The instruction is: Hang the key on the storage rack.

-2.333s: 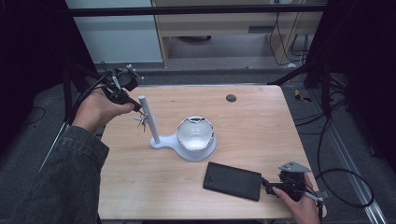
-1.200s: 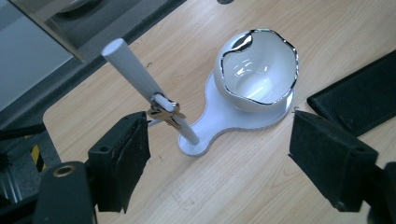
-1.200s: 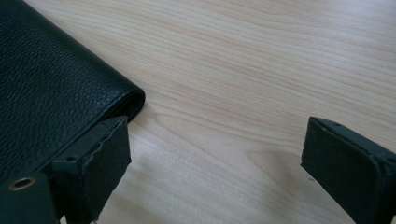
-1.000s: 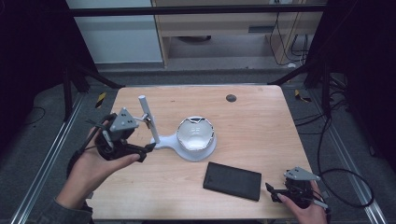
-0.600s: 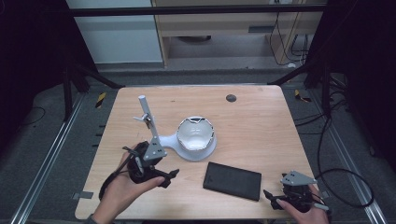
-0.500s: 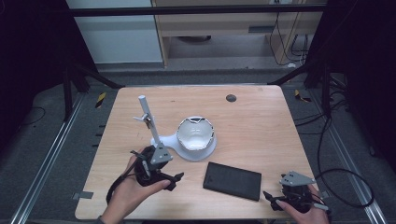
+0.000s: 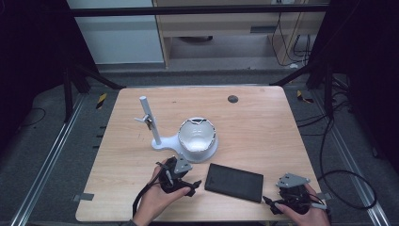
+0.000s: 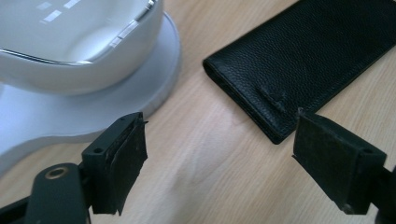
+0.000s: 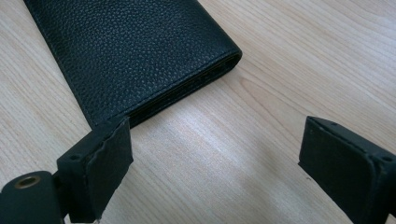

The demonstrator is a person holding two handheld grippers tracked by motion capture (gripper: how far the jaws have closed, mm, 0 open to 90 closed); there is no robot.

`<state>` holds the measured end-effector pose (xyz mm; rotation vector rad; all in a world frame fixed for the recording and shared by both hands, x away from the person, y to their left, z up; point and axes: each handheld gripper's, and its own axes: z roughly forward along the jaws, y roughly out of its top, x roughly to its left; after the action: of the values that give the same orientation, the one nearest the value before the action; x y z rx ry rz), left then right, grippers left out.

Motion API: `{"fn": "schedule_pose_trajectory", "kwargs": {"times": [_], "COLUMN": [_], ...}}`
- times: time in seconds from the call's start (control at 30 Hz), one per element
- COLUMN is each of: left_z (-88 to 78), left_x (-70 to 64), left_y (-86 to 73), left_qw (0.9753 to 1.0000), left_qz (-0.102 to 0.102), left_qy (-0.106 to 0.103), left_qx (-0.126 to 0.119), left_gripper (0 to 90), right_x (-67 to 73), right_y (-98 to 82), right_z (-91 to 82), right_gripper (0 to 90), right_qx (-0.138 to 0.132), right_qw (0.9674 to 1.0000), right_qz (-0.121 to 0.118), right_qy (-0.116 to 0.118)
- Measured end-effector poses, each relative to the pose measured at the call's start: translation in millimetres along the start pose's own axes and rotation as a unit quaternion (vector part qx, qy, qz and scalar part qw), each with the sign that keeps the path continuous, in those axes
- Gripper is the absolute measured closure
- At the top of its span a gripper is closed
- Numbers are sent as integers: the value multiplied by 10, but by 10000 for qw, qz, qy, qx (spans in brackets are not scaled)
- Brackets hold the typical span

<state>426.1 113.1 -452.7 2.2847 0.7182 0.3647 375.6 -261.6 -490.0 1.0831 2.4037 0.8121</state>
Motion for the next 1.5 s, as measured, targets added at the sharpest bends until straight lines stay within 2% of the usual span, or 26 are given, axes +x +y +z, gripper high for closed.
{"fn": "schedule_pose_trajectory", "kwargs": {"times": [0.03, 0.13, 0.37, 0.7, 1.27, 1.43, 1.5], "left_z": [66, 126, 173, 231, 253, 269, 292], "left_x": [-20, -50, -128, -171, -166, -239, -271], "left_y": [-36, -85, -205, -226, -253, -237, -225], "left_qw": [10000, 10000, 9999, 9999, 9999, 9996, 9995], "left_qz": [-34, -20, -60, 14, 72, 143, 157], "left_qy": [-35, -23, -66, -112, -55, -196, -212], "left_qx": [-30, -46, -70, 29, 75, 157, 149], "left_gripper": [174, 183, 194, 208, 356, 440, 481], "right_x": [-9, -23, 6, 20, 7, -21, -28], "right_y": [0, -7, -13, 3, 67, 54, 49], "right_z": [0, 2, 53, 75, 92, 75, 80], "right_gripper": [97, 98, 103, 100, 92, 96, 94], "right_qx": [23, 51, 127, 210, 503, 510, 495], "right_qw": [10000, 10000, 9999, 9997, 9987, 9987, 9988], "right_qz": [-5, -14, -73, -83, -9, -28, 22], "right_qy": [7, 9, 70, 70, 51, -23, 20]}}
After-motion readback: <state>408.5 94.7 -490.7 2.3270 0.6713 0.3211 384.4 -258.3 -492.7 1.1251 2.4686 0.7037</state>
